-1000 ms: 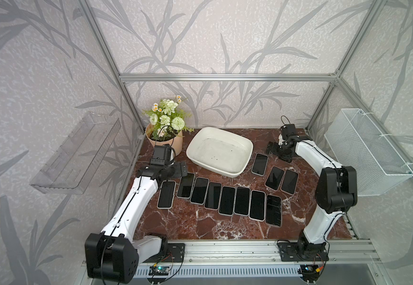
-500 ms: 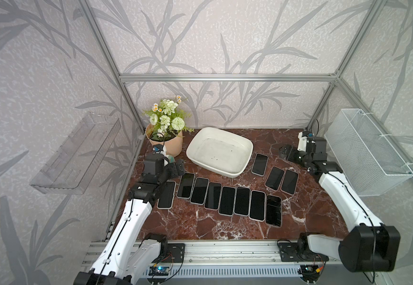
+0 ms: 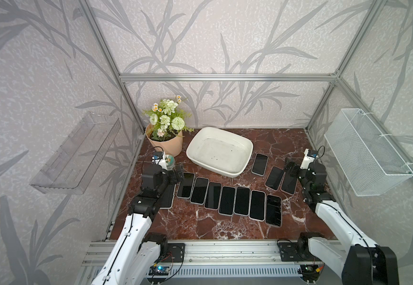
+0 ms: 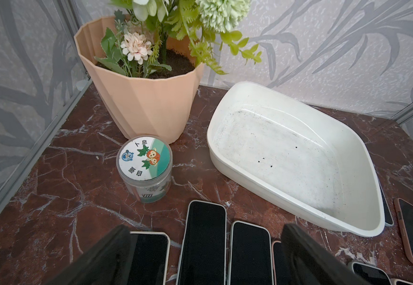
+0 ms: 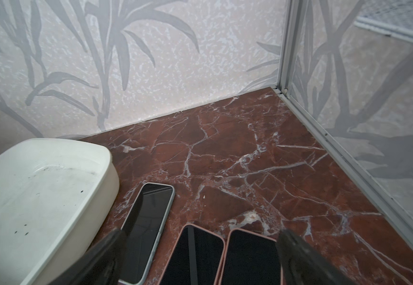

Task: Take the phone out of the storage box
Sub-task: Reset both arms

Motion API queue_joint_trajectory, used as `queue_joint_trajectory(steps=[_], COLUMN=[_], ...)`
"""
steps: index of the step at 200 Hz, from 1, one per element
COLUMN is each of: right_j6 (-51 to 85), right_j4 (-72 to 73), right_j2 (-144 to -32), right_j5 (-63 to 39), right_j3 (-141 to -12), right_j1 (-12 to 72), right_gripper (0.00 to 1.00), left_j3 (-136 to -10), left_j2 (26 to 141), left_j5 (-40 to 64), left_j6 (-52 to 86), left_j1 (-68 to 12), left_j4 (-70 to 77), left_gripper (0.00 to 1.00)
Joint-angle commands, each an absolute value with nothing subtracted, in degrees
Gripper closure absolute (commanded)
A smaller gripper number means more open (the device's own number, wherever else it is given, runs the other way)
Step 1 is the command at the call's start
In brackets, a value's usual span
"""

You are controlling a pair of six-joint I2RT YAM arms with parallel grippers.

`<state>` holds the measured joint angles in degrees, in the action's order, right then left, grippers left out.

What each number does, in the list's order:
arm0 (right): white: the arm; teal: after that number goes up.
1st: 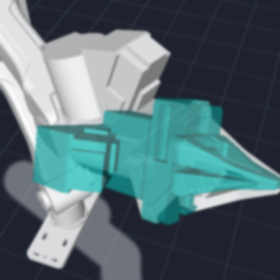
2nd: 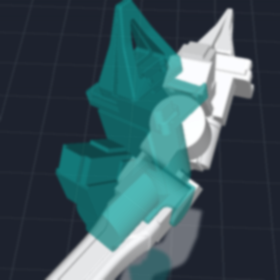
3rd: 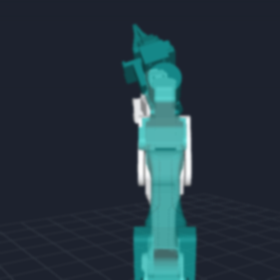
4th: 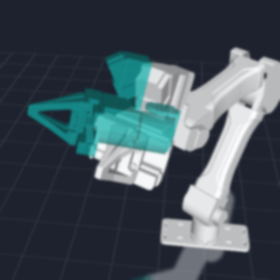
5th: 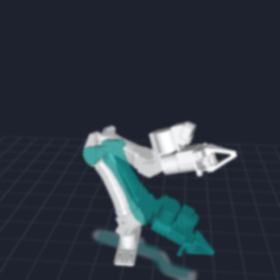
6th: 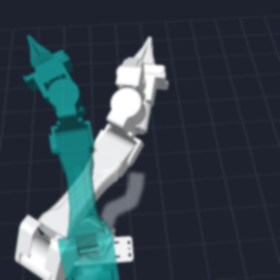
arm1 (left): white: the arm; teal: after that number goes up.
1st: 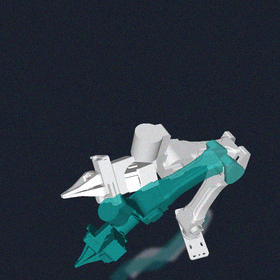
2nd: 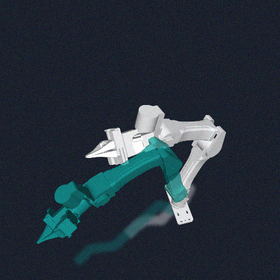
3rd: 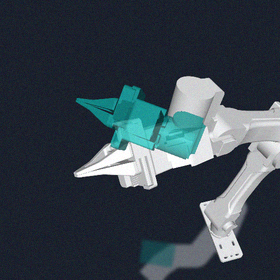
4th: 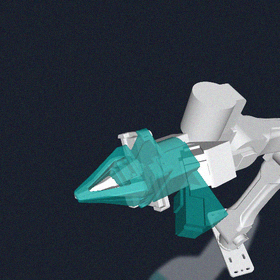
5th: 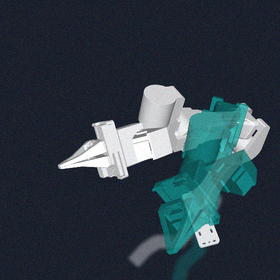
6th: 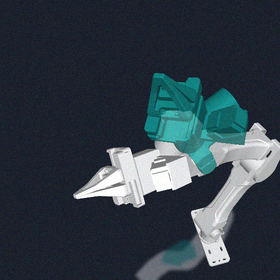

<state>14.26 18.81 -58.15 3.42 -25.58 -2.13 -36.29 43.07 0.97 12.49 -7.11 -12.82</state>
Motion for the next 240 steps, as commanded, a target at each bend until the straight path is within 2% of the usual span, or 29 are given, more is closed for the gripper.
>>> queue_joint_trajectory(steps=[1, 94, 140, 166, 177, 208, 240], right_j6=[13.14, 8.95, 7.79, 5.85, 5.83, 6.07, 5.89], right_j4=[26.37, 28.07, 41.51, 55.23, 56.71, 73.39, 68.09], right_j2=[-58.32, -63.92, -74.35, -82.15, -84.65, -92.59, -91.16], right_j5=[8.26, 8.52, 5.21, 2.07, 2.1, 2.52, 1.66], right_j3=[-23.5, -19.61, -17.83, -17.77, -17.72, -13.29, -14.97], right_j1=[-2.79, -2.82, -2.84, -2.81, -2.81, -2.74, -2.82], right_gripper=[0.01, 0.01, 0.01, 0.01, 0.01, 0.01, 0.01], left_j3=[-33.65, -22.95, -21.56, -21.46, -21.37, -21.31, -21.0], left_j2=[40.8, 31.81, 31.21, 32.05, 32.45, 34.94, 43.18], left_j5=[-1.76, -10.28, -11.52, -12.35, -13.15, -14.77, -15.95], left_j6=[9.29, 6.6, 5.58, 5.33, 5.22, 2.31, 0.39], left_j1=[-7.01, -6.98, -6.98, -6.98, -6.99, -6.88, -6.78], left_j4=[-10.25, -6.53, -4.65, -4.19, -3.54, 1.39, 10.45], left_gripper=[0.0, 0.0, 0.0, 0.0, 0.0, 0.0, 0.0])
